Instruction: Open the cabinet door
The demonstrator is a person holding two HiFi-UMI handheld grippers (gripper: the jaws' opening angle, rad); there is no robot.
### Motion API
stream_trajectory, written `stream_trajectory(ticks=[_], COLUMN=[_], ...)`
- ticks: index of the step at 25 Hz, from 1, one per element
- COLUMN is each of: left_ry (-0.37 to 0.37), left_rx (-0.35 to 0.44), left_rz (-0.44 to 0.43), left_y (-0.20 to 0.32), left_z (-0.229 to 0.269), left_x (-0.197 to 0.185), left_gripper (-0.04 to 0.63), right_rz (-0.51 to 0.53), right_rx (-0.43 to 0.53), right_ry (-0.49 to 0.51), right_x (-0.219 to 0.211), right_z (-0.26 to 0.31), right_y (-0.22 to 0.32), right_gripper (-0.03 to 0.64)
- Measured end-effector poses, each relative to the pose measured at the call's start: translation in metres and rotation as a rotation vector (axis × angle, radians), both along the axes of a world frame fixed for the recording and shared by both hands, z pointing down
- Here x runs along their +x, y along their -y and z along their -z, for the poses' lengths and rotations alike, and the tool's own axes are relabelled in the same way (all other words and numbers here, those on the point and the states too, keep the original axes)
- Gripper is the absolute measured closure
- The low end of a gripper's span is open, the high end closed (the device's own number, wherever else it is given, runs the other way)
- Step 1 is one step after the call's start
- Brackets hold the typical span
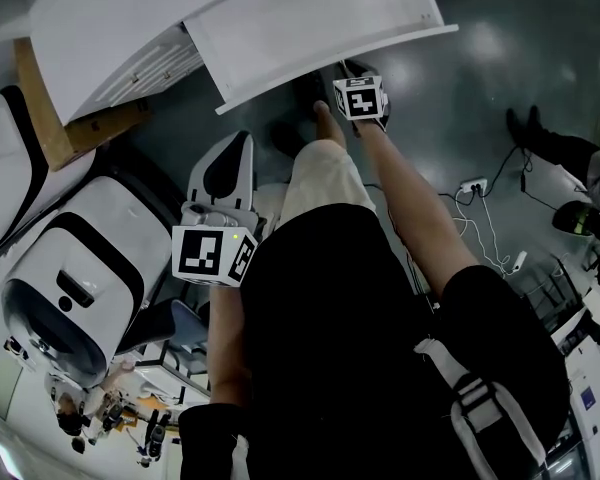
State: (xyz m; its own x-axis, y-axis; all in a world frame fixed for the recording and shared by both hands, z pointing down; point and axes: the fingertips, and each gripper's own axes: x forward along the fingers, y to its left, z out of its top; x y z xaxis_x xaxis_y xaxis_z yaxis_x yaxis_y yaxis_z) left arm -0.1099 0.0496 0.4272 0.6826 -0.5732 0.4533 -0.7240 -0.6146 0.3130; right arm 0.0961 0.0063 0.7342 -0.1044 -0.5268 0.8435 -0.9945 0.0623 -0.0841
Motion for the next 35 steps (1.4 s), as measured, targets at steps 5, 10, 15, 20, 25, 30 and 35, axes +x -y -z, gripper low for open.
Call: stream_trajectory(ticks=[5, 10, 15, 20, 25, 30, 35], left_ry=[-0.008, -0.018, -0.031, -0.041, -0.039, -0.045, -0.065], left_rx=[0.021, 0.046, 0.055, 0.046, 0.057, 0.082, 0.102], left_rz=[-0.002, 0.012, 0.023, 0.036, 0.042, 0.062, 0.092], left_y=[-0.005, -0.014, -0.029, -0.037, -0.037, -0.031, -0.024], left_z=[0.006, 0.013, 0.016, 0.013, 0.021, 0.033, 0.045], left_x=[-0.005, -0.013, -0.023, -0.031, -0.028, -0.016, 0.002], left_gripper=[0.572, 0.572, 0.572, 0.572, 0.572, 0.572, 0.572], right_rz=[0.016, 0.011, 0.011, 0.018, 0.009, 0.036, 0.067], right_rx=[-0.002, 0.033, 0.082, 0.149, 0.220, 0.291, 0.367], right_ry=[-0.039, -0.035, -0.039, -0.018, -0.007, 0.006, 0.038], right_x=[0.002, 0.002, -0.001, -0.008, -0.005, -0.001, 0.007], right_z=[0.006, 0.024, 0.048, 0.081, 0.121, 0.163, 0.211], right_y=[0.000, -0.011, -0.033, -0.042, -0.046, -0.045, -0.045], right_gripper=[0.516, 0.515, 0.515, 0.518, 0.532, 0.534, 0.544])
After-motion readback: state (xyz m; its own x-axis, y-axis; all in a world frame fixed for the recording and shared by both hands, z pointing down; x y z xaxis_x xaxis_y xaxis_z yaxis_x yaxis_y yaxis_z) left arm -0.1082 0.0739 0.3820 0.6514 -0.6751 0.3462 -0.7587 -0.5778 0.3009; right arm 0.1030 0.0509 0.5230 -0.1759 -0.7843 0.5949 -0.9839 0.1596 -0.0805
